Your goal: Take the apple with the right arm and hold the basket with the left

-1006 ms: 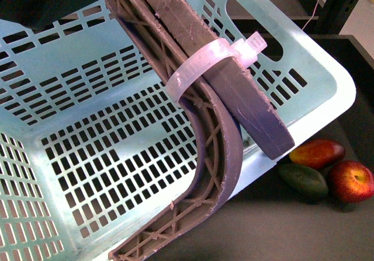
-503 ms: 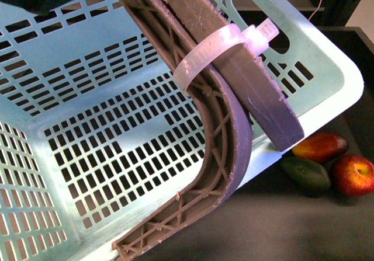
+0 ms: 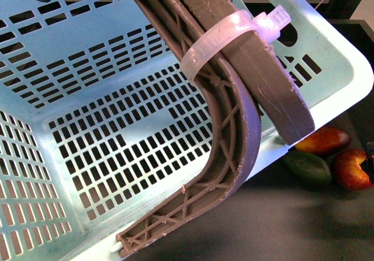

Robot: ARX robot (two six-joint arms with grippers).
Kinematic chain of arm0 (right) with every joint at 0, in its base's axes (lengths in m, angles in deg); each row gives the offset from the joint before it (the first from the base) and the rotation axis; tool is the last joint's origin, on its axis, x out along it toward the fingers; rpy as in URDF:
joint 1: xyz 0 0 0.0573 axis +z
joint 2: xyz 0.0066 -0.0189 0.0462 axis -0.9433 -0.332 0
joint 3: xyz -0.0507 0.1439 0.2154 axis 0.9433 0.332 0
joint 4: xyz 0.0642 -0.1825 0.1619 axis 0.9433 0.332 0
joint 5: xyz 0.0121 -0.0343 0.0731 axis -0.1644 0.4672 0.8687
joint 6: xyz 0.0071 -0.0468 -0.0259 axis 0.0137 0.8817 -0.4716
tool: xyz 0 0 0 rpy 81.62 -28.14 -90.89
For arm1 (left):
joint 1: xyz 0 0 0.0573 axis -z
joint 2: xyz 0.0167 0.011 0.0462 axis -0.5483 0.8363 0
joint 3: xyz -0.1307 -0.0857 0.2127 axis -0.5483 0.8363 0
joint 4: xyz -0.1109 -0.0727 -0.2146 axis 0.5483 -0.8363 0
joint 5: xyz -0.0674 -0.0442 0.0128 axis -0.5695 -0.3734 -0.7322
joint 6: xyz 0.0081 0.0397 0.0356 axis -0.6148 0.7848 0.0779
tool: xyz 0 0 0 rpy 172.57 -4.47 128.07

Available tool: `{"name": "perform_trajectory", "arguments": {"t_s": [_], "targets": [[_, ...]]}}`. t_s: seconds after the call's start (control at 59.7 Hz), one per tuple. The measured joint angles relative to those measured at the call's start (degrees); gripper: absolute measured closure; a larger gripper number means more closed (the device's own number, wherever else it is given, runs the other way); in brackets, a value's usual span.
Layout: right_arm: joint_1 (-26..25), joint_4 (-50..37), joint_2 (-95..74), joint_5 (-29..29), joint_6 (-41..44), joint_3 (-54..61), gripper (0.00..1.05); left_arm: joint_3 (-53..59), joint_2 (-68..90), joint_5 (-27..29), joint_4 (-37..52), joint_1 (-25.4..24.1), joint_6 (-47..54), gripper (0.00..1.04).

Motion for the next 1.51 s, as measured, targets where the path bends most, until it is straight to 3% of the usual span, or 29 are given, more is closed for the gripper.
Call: {"name": "perform_trajectory", "arguments": {"t_s": [0.503,0.788,0.955,1.056,1.324,1.508], "targets": [[0.68,2.97,-10.64,0.96,-1.38,-8.26,0.09,0.0,0.0,0.0,0.0,0.0,-0.02,0.87],[1.73,5.6,-14.19,-1.2,-2.19,-13.25,0.09,0.0,0.0,0.0,0.0,0.0,-0.02,0.87],[2.58,5.86,-14.93,-1.79,-2.43,-14.23,0.3,0.0,0.0,0.0,0.0,0.0,-0.02,0.87],[2.64,5.84,-14.93,-1.77,-2.6,-14.27,0.36,0.0,0.0,0.0,0.0,0.0,-0.02,0.87],[1.6,4.22,-12.83,-0.37,-2.45,-11.8,0.39,0.0,0.0,0.0,0.0,0.0,-0.02,0.87],[-1.16,2.89,-2.16,2.6,-0.72,-6.6,0.4,0.0,0.0,0.0,0.0,0.0,-0.02,0.87]]}}
